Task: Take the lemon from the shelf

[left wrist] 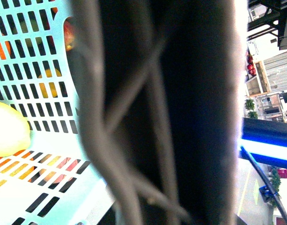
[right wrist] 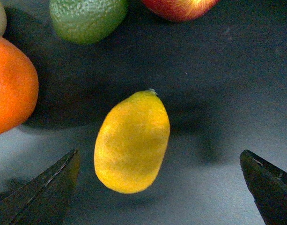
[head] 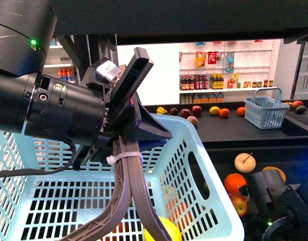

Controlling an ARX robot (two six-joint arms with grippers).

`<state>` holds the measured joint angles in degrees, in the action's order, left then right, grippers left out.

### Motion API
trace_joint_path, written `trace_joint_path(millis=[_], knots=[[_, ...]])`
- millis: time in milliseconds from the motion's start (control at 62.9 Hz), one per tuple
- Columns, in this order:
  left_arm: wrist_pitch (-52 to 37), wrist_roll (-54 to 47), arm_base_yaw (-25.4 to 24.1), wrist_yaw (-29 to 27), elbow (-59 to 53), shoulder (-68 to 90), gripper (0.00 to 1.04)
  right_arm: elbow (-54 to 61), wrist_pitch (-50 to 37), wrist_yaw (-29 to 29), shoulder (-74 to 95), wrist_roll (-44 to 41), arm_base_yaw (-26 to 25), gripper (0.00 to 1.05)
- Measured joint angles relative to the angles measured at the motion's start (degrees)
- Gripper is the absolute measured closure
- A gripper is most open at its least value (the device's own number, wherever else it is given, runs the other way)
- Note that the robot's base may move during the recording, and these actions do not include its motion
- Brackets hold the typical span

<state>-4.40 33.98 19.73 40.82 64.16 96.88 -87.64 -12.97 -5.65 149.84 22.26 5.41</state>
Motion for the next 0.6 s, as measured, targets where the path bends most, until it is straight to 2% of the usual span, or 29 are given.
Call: trace_joint_path(millis=[239,604], knots=[[0.00,0.02,0.00,0.02,0.00,0.00,0.94,-9.62,5.95,-3.23,5.16,4.26,1.25,0.02],[0.00,0.00,0.00,0.02,0.00,0.00,0.94,-18.69,11.67,-3.98,10.73,6.64,2.67,0.02]])
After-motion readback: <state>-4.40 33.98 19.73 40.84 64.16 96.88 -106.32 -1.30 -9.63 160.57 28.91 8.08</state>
